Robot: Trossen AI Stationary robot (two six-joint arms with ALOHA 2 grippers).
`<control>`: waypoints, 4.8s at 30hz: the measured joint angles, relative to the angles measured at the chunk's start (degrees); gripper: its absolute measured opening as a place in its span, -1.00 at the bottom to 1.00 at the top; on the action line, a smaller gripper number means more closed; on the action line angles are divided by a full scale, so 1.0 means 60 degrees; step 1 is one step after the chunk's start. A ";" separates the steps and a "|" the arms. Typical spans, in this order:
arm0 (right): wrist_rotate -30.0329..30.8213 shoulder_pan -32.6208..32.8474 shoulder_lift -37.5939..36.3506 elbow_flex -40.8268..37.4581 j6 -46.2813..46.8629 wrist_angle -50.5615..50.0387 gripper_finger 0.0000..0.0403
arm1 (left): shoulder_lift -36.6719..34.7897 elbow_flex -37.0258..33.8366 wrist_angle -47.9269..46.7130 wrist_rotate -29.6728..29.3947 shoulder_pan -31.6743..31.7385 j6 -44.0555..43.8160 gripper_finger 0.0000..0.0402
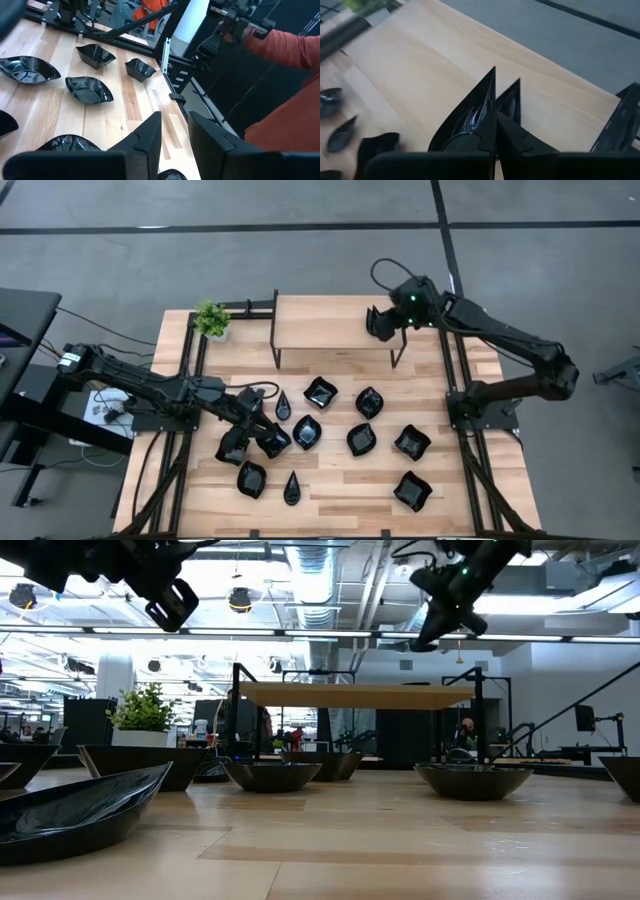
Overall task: Pick & Place Mini shaped plates
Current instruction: Stack the black drop shaped plate on top of the black drop shaped plate on the shelf
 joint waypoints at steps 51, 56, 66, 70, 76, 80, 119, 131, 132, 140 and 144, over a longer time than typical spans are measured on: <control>-0.0219 -0.0618 0.1600 -0.0004 -0.0899 0.0508 -1.00 | 0.0000 0.0000 0.0228 0.0001 -0.0001 -0.0037 -0.52; -0.0221 -0.0615 0.1596 -0.0004 -0.0848 0.0519 -1.00 | 0.0000 0.0000 0.0254 0.0001 -0.0004 -0.0040 -0.52; -0.0216 -0.0615 0.1596 -0.0004 -0.0743 0.0511 -1.00 | 0.0000 0.0000 0.0268 0.0001 0.0000 -0.0040 -0.52; -0.0085 -0.0615 0.1592 -0.0004 -0.0725 0.0451 -1.00 | 0.0000 0.0000 0.0271 0.0001 0.0000 -0.0039 -0.52; 0.0116 -0.0611 0.1592 -0.0004 -0.0714 0.0013 -0.88 | 0.0000 0.0000 0.0268 0.0001 0.0000 -0.0039 -0.52; 0.0116 -0.0607 0.1592 -0.0004 -0.0714 0.0023 -0.78 | 0.0000 0.0001 0.0269 0.0001 0.0000 -0.0036 -0.52; 0.2630 0.5874 0.0366 0.0004 -0.0669 0.2839 -0.74 | -0.0004 0.0004 0.0417 0.0008 -0.0003 -0.0055 -0.52; 0.4098 0.8647 0.1935 0.0004 0.1421 0.3229 -0.74 | -0.0004 0.0004 0.0497 0.0008 -0.0002 -0.0076 -0.52; 0.4108 0.8819 0.2101 0.0004 0.1682 0.3258 -0.74 | -0.0004 0.0004 0.0504 0.0008 -0.0004 -0.0217 -0.52; 0.4107 0.9919 0.3704 0.0004 0.3074 0.5054 -0.74 | -0.0004 0.0004 0.0520 0.0012 -0.0004 -0.0822 -0.52; 0.3977 1.0240 0.4538 0.0004 0.3650 0.6023 -0.74 | -0.0004 0.0004 0.0479 0.0012 -0.0085 -0.0965 -0.52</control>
